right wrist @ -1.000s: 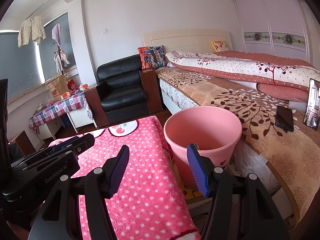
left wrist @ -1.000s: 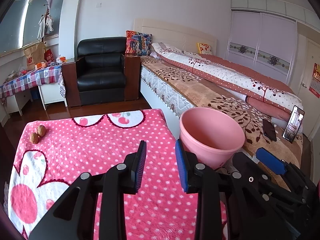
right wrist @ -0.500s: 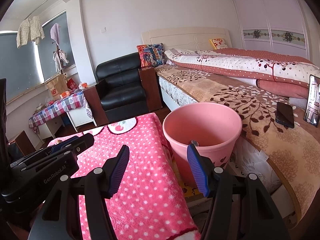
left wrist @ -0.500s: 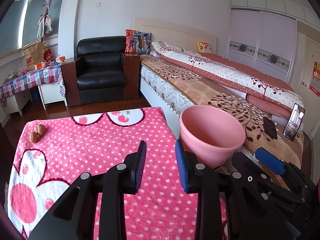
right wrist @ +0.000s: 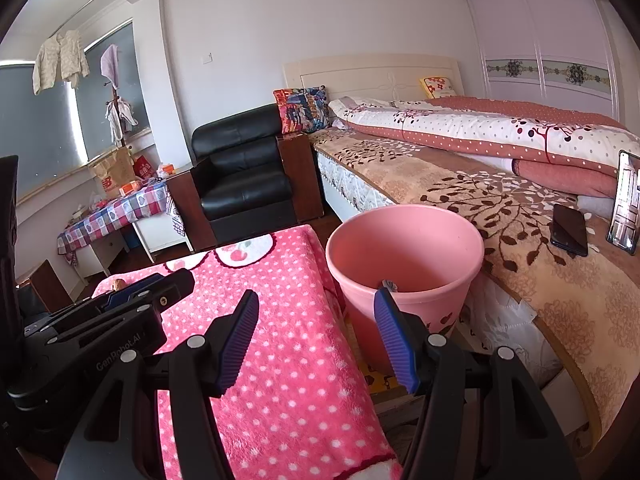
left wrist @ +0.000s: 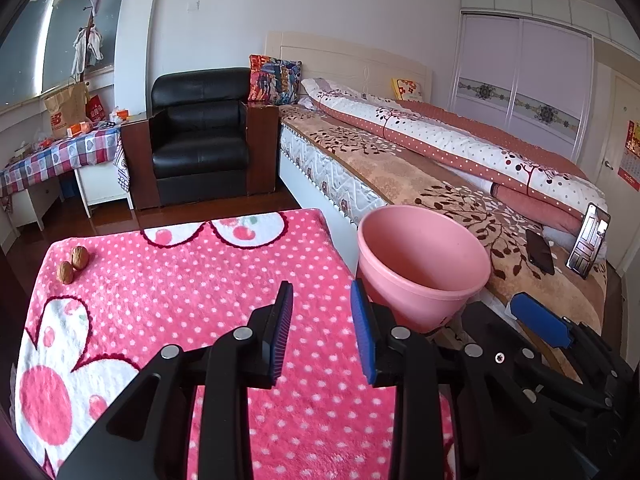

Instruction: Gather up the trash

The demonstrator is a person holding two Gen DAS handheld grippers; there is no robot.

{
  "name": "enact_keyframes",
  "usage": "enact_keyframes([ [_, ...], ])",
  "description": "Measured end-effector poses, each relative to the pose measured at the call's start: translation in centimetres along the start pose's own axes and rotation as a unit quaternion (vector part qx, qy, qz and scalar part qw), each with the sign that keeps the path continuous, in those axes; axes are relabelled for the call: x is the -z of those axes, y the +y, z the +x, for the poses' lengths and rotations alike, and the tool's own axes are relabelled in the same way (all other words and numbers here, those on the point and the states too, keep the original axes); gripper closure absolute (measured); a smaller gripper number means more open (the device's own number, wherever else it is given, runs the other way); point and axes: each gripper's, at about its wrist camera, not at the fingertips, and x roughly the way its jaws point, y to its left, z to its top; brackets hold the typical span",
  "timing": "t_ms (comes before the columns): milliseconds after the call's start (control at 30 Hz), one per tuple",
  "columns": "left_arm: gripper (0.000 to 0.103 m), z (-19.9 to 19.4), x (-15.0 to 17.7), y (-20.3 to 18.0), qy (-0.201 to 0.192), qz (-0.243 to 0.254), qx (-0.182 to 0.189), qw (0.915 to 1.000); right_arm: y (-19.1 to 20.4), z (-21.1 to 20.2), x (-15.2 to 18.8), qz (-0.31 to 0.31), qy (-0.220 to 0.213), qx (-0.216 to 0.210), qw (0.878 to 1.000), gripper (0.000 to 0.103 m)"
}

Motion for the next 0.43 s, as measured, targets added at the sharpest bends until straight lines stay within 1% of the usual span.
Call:
enact_keyframes([
  [100, 0.073, -0.11, 0.03, -0.12, -0.004, 0.006, -0.004, 1.0000, 0.04, -0.06, 0.02, -0.001, -0.002, 0.000, 1.000, 0.044],
  [200, 0.073, -0.05, 0.10, -0.35, 0.001, 0.013, -0.011, 0.9999, -0.06, -0.12, 0.09, 0.001, -0.002, -0.001, 1.000, 0.044],
  [300, 0.073, 0.14, 0.22, -0.48, 0.011, 0.015, -0.009, 0.9998, -0.08, -0.21, 0.09, 0.001, -0.002, 0.000, 1.000, 0.044],
  [433, 0.073, 0.02, 0.27, -0.39, 0.011, 0.013, -0.007, 0.9998, -0.09, -0.22, 0.07, 0.001, -0.002, 0.000, 1.000, 0.044],
])
